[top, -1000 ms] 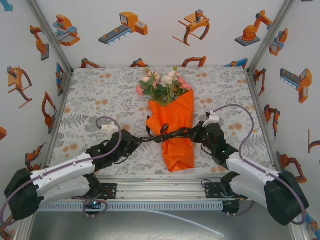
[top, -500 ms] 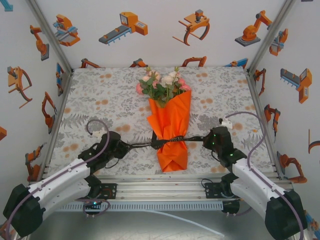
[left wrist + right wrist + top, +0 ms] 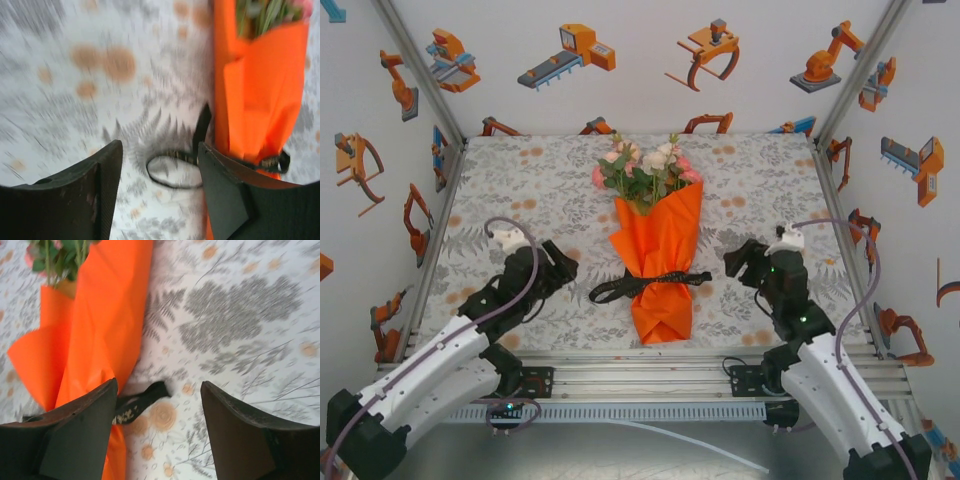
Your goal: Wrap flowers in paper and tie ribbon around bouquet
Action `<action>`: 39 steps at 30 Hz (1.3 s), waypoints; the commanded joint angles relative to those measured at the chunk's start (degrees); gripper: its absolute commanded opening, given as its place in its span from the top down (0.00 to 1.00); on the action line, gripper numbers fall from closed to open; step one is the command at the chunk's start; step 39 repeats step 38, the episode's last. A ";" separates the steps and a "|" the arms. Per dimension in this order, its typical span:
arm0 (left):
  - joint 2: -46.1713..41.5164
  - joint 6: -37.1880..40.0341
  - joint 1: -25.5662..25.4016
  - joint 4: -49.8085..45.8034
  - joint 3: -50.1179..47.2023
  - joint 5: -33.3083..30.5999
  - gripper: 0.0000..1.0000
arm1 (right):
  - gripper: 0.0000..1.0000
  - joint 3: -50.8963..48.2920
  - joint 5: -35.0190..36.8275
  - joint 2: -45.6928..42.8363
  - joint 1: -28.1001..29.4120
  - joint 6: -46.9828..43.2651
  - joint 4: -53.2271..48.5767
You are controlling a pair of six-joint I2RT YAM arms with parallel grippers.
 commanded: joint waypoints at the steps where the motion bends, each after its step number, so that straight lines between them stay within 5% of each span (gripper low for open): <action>1: 1.95 19.23 0.85 0.37 1.50 -25.57 0.41 | 0.35 4.67 7.59 8.58 -5.15 -7.07 -1.17; 5: 9.83 40.13 8.22 22.22 -6.82 -35.01 0.28 | 0.29 6.66 13.07 22.92 -10.66 -15.11 7.72; 8: 14.19 41.69 19.63 34.88 -13.08 -16.32 0.11 | 0.26 9.07 10.76 33.70 -15.47 -17.56 15.45; 11: 19.32 37.74 31.28 52.87 -19.46 3.85 0.00 | 0.25 6.86 10.10 44.46 -16.70 -25.17 35.84; 13: 24.53 38.55 35.26 60.90 -19.56 10.58 0.03 | 0.23 7.23 5.50 51.70 -19.94 -23.30 40.72; 16: 33.91 42.93 37.55 66.74 -16.04 18.86 0.03 | 0.21 3.58 0.61 50.95 -18.96 -25.96 46.31; 17: 37.24 43.20 38.18 68.04 -15.13 20.64 0.03 | 0.17 0.41 -1.50 51.83 -19.87 -25.84 51.98; 18: 42.33 42.79 39.23 71.98 -14.72 23.19 0.03 | 0.03 -2.76 -3.27 54.26 -20.03 -26.04 61.55; 19: 48.10 42.65 39.56 79.51 -14.55 24.07 0.03 | 0.01 -2.96 -3.23 52.90 -20.08 -25.87 59.48; 22: 44.35 41.97 40.03 64.96 -10.35 23.92 0.03 | 0.01 -2.18 -1.61 53.23 -19.75 -26.17 58.46; 28: 46.37 44.03 37.14 64.84 -8.63 18.60 0.03 | 0.01 -2.18 -3.24 53.33 -19.74 -26.54 58.71; 39: 46.21 44.03 37.29 63.88 -8.35 19.45 0.03 | 0.01 -1.52 -3.50 53.23 -19.04 -27.88 57.20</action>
